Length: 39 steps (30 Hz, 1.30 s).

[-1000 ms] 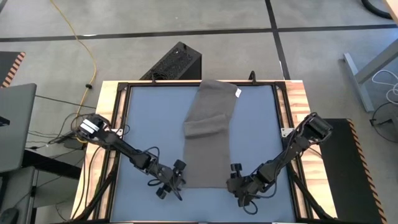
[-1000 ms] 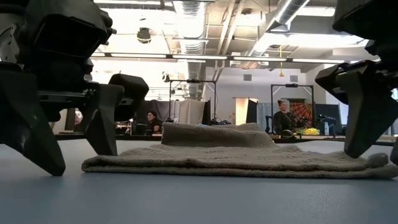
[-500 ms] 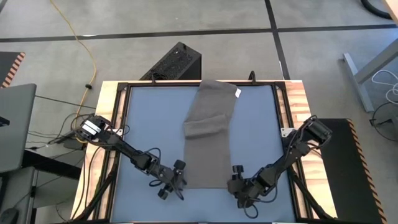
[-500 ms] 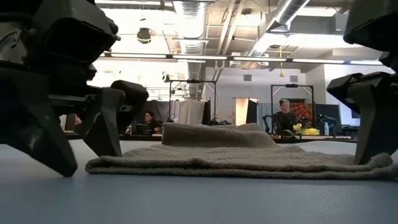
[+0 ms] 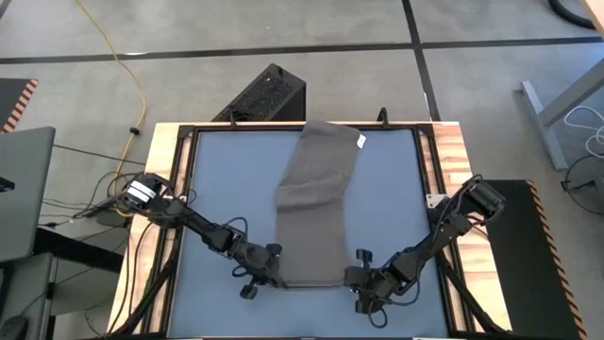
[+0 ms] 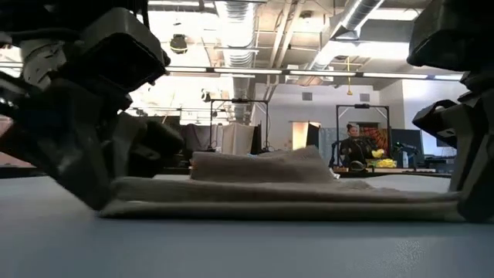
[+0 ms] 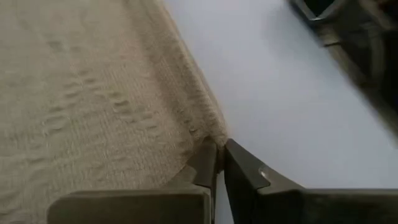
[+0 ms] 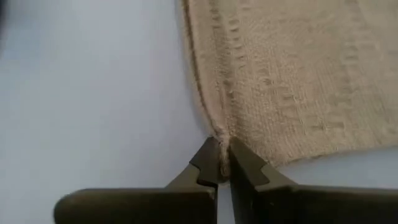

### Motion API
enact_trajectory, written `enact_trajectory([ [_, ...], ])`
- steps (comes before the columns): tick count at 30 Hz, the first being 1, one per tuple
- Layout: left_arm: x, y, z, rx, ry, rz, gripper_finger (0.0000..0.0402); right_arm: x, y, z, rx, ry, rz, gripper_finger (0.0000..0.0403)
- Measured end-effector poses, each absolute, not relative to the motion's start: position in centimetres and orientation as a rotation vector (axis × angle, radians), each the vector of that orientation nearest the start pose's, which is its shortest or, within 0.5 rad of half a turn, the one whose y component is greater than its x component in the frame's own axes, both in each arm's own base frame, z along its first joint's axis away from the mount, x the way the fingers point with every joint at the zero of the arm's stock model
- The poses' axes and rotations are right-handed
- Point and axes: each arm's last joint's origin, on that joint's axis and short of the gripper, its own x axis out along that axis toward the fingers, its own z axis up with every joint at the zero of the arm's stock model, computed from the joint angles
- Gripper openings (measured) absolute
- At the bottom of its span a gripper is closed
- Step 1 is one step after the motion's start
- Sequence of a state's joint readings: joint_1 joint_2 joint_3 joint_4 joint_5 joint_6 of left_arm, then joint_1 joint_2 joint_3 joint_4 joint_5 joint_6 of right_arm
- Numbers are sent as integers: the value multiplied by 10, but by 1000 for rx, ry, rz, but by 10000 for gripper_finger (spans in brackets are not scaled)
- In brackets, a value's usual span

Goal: Roll towel
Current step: Roll the gray towel

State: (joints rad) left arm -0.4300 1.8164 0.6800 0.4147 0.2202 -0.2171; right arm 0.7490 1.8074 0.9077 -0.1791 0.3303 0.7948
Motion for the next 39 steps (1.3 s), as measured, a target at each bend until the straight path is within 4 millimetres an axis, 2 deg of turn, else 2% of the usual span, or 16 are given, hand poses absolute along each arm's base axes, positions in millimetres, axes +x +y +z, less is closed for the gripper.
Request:
enact_trajectory([
  [4,287,-134,105,-319,806,-658,3,244,211,144,321,993,14,32],
  [7,286,-137,109,-447,835,-719,2,249,208,159,501,998,23,32],
  [12,283,-142,109,-574,919,-710,2,260,203,154,660,1039,34,32],
  [16,281,-145,107,-600,950,-682,9,273,199,138,731,1089,59,32],
  [22,276,-151,105,-603,984,-684,31,285,195,121,789,1118,74,34],
  [29,271,-152,111,-604,1017,-756,49,289,191,120,819,1124,79,35],
  [35,266,-160,126,-366,846,-738,49,293,186,120,878,1134,63,35],
  [39,263,-166,126,-204,773,-722,50,293,186,120,903,1143,57,35],
])
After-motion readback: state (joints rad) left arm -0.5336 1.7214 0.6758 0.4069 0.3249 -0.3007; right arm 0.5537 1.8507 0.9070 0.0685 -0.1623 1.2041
